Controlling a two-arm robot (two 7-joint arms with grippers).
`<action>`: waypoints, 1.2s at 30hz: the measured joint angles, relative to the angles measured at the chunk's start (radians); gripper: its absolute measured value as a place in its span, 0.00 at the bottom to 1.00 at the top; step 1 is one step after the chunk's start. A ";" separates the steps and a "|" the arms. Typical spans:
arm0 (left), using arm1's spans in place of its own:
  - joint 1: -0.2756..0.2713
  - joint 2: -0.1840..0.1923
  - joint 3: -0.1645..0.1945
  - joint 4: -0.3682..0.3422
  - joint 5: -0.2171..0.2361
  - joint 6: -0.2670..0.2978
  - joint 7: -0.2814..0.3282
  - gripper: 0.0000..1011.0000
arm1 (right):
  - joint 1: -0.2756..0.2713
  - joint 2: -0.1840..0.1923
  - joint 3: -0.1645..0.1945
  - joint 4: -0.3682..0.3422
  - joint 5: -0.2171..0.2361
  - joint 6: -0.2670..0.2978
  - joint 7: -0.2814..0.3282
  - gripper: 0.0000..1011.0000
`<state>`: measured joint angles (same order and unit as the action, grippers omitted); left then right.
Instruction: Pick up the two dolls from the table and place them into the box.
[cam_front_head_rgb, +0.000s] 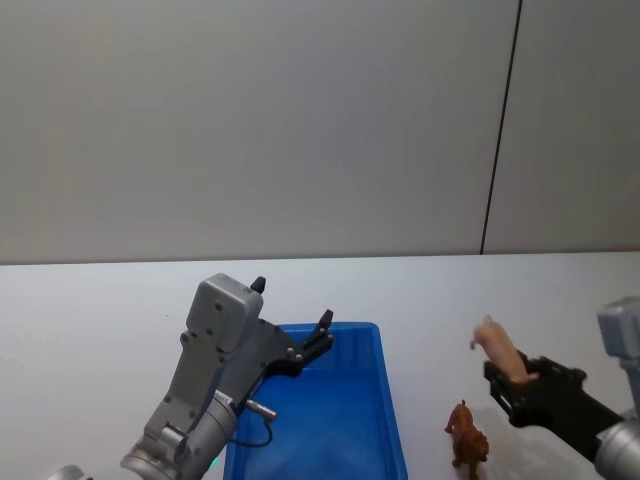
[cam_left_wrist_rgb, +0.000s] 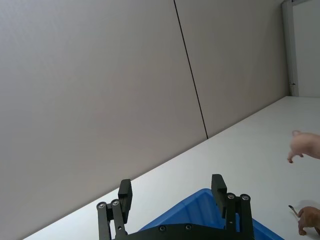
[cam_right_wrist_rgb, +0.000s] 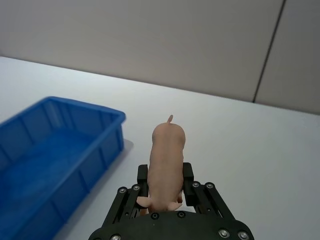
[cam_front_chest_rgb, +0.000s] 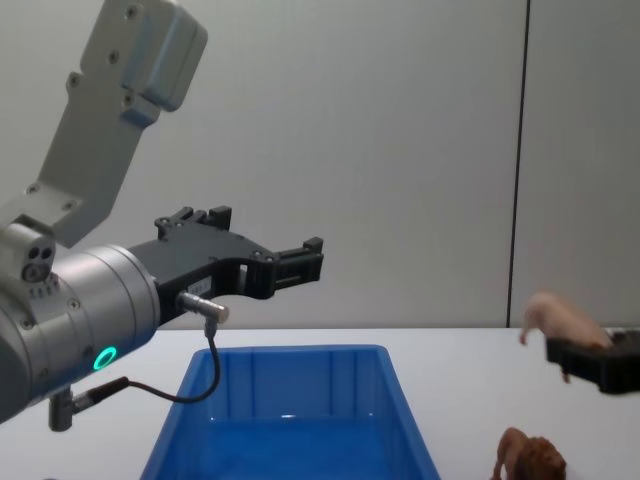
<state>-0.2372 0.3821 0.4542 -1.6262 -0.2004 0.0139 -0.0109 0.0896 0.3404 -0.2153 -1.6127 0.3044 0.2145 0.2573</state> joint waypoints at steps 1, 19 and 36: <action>0.000 0.000 0.000 0.000 0.000 0.000 0.000 0.99 | 0.005 -0.002 -0.001 -0.002 -0.001 0.002 0.005 0.37; 0.000 0.000 0.000 0.000 0.000 0.000 0.000 0.99 | 0.156 -0.102 -0.078 0.062 -0.075 0.112 0.203 0.37; 0.000 0.000 0.000 0.000 0.000 0.000 0.000 0.99 | 0.216 -0.163 -0.139 0.138 -0.123 0.140 0.274 0.76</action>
<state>-0.2372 0.3821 0.4542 -1.6262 -0.2004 0.0138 -0.0109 0.3054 0.1776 -0.3538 -1.4750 0.1812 0.3545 0.5314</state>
